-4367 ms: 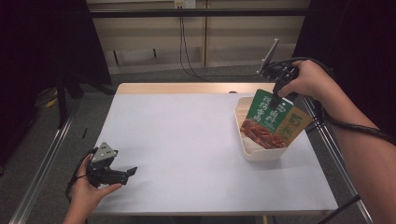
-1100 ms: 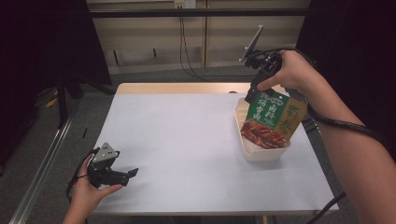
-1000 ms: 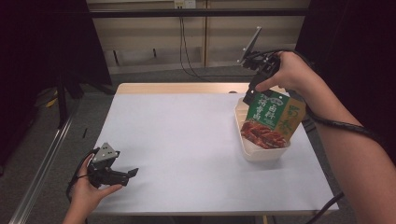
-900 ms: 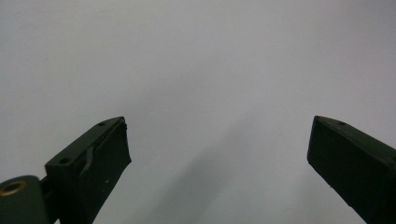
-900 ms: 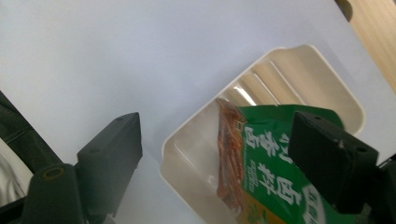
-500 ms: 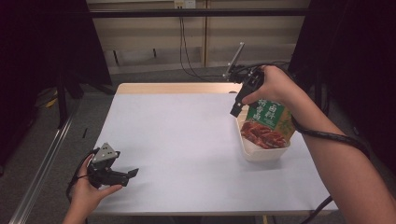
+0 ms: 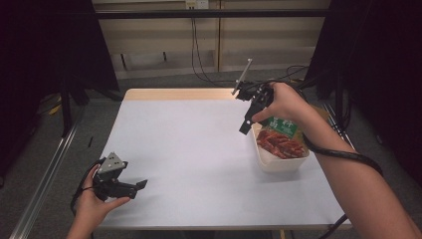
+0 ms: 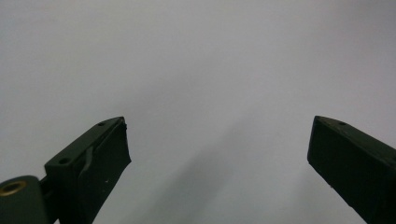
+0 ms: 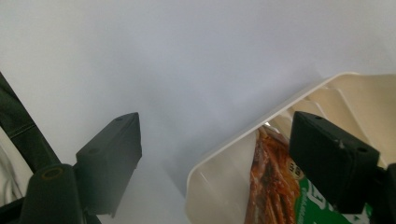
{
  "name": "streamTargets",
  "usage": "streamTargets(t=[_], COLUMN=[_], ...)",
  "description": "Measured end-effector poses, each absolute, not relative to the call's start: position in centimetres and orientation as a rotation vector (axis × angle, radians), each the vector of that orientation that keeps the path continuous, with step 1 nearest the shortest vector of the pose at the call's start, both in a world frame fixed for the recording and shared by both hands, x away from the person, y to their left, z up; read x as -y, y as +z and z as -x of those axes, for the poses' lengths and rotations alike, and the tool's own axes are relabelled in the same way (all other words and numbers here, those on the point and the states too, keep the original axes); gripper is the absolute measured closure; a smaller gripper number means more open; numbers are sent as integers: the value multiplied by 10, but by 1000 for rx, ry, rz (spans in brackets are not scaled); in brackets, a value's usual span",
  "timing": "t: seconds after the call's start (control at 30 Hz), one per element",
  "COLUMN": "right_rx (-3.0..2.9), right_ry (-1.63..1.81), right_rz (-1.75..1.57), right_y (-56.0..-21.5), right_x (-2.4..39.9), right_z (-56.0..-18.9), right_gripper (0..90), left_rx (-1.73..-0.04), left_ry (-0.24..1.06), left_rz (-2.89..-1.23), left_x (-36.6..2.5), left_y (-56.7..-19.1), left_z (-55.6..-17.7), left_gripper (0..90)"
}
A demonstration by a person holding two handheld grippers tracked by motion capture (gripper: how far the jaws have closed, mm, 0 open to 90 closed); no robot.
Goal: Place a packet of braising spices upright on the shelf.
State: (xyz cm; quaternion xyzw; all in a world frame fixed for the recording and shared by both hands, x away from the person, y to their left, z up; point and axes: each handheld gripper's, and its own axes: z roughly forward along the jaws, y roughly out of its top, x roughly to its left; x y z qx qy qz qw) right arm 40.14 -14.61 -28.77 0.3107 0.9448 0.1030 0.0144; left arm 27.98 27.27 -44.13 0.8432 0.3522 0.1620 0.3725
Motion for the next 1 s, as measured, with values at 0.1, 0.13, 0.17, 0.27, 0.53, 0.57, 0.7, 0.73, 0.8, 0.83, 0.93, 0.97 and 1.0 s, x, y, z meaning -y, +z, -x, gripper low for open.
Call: streamTargets(t=[0.1,0.13,0.17,0.27,0.53,0.57,0.7,0.73,0.8,0.83,0.93,0.97,1.0], right_rx=[-2954,-2956,-2959,-2958,-2977,-2974,-2980,-2980,-2982,-2984,-2989,-2989,-2997], right_ry=[329,327,334,339,333,322,323,320,317,310,314,317,318], right_rz=[-949,-946,-942,-933,-910,-889,-867,-867,-860,-859,-839,-836,-829], right_y=[-294,-296,-298,-304,-322,-326,-334,-337,-341,-343,-350,-352,-353], right_x=[143,142,141,139,133,132,130,129,127,127,124,123,123], right_z=[-400,-399,-399,-397,-390,-389,-385,-383,-381,-380,-377,-376,-375], right_gripper=[172,171,172,174,170,169,169,169,167,167,166,166,166], left_rx=[-903,-905,-905,-895,-900,-899,-903,-904,-911,-910,-909,-913,-914], left_ry=[396,395,391,395,391,390,389,387,383,376,381,382,375], left_rz=[-2162,-2160,-2158,-2165,-2168,-2170,-2171,-2173,-2174,-2170,-2176,-2174,-2172], left_x=[-273,-273,-273,-274,-274,-274,-274,-275,-275,-274,-274,-274,-274], left_y=[-442,-442,-442,-441,-443,-443,-444,-444,-444,-445,-445,-445,-445], left_z=[-280,-280,-280,-281,-281,-282,-282,-282,-283,-283,-283,-283,-283], left_gripper=[53,53,53,53,53,53,53,53,51,50,50,50,50])
